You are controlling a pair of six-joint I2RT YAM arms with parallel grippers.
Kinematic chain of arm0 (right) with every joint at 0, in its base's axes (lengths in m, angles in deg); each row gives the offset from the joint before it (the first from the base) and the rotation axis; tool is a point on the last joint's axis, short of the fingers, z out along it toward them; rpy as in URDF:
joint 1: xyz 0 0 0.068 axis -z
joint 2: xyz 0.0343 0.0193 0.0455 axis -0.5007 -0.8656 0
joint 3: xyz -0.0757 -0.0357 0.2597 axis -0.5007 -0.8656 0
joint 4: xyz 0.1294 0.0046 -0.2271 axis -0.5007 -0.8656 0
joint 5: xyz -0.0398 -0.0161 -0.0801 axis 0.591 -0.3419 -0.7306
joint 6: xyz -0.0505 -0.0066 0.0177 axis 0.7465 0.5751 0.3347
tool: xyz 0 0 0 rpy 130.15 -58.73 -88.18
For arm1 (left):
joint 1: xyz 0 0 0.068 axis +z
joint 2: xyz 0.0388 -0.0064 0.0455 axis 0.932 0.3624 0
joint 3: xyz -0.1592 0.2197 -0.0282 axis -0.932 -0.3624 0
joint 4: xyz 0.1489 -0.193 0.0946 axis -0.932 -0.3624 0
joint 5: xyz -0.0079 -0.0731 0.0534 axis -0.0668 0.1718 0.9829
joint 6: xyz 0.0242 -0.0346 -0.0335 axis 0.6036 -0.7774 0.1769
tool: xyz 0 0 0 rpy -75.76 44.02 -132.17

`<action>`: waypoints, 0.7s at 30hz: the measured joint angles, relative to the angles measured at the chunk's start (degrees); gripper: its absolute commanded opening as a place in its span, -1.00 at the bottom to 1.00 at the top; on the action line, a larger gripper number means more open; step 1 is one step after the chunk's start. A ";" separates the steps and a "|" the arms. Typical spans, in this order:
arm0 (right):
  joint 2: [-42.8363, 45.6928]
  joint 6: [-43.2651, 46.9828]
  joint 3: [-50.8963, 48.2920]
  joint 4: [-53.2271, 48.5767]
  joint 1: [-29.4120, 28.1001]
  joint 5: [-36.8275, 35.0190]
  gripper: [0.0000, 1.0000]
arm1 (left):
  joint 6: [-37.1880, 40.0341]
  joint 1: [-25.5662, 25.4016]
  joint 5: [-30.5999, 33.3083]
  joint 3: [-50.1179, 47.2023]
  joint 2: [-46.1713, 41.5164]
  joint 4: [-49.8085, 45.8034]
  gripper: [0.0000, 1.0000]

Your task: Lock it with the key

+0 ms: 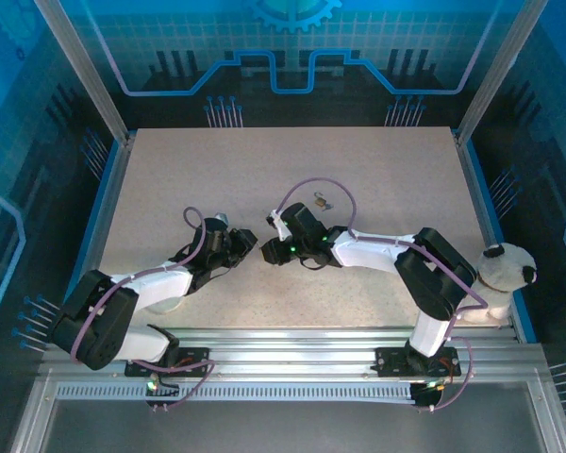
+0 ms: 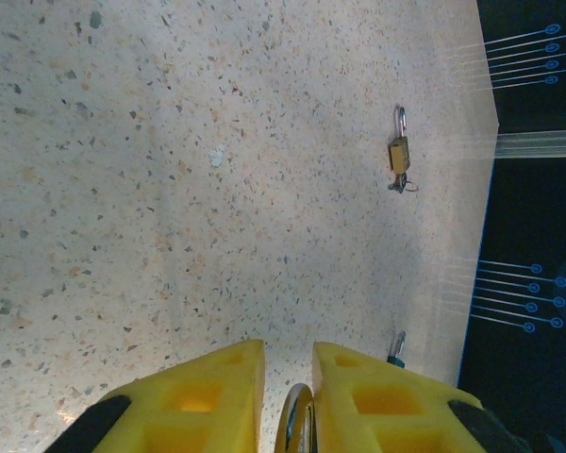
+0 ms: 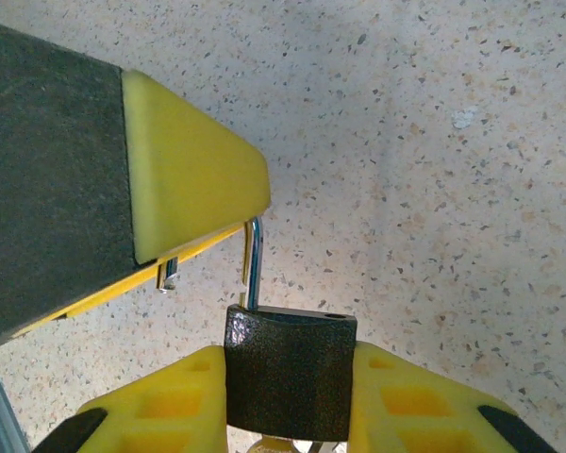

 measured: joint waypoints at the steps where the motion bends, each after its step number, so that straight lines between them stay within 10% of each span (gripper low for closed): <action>1: 0.00 -0.04 -0.13 0.09 0.00 0.07 -0.47 | 0.00 0.00 0.02 0.00 -0.02 -0.02 -0.61; 21: 0.00 -0.63 -0.22 0.11 0.00 0.87 -0.48 | 0.26 0.00 0.02 -0.09 -0.74 -0.74 -0.94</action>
